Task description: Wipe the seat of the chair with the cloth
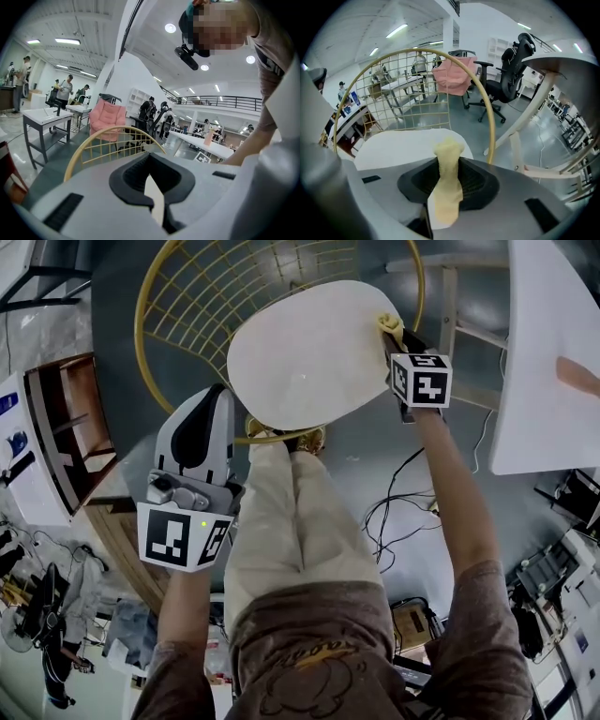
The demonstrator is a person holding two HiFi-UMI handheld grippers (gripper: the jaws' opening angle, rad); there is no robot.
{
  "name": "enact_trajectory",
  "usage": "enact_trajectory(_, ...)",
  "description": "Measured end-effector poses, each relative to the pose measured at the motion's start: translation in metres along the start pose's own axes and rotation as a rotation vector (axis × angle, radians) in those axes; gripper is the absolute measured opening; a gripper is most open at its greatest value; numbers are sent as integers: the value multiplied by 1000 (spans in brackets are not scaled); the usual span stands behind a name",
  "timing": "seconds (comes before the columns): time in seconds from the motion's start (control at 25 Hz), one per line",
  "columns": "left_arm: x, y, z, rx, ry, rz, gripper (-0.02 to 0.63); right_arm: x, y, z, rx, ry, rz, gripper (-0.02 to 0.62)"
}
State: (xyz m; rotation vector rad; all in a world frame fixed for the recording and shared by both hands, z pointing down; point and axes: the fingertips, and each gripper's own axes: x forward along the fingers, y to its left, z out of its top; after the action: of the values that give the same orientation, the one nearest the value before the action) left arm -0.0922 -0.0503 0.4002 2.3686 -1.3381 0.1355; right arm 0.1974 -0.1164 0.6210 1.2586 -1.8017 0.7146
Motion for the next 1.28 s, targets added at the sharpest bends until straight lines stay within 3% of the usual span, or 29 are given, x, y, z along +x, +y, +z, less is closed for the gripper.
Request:
enact_trajectory(0.36, -20, 19, -3, -14, -6, 56, 3, 20, -28, -23, 21, 112, -117, 130)
enact_trajectory(0.52, -28, 26, -5, -25, -13, 76, 3, 24, -26, -25, 49, 112, -114, 130)
enact_trajectory(0.92, -37, 40, -6, -41, -20, 108, 3, 47, 45, -45, -100, 193, -38, 130)
enact_trajectory(1.28, -41, 45, -10, -55, -22, 122, 3, 57, 125, -55, -69, 199, 81, 130)
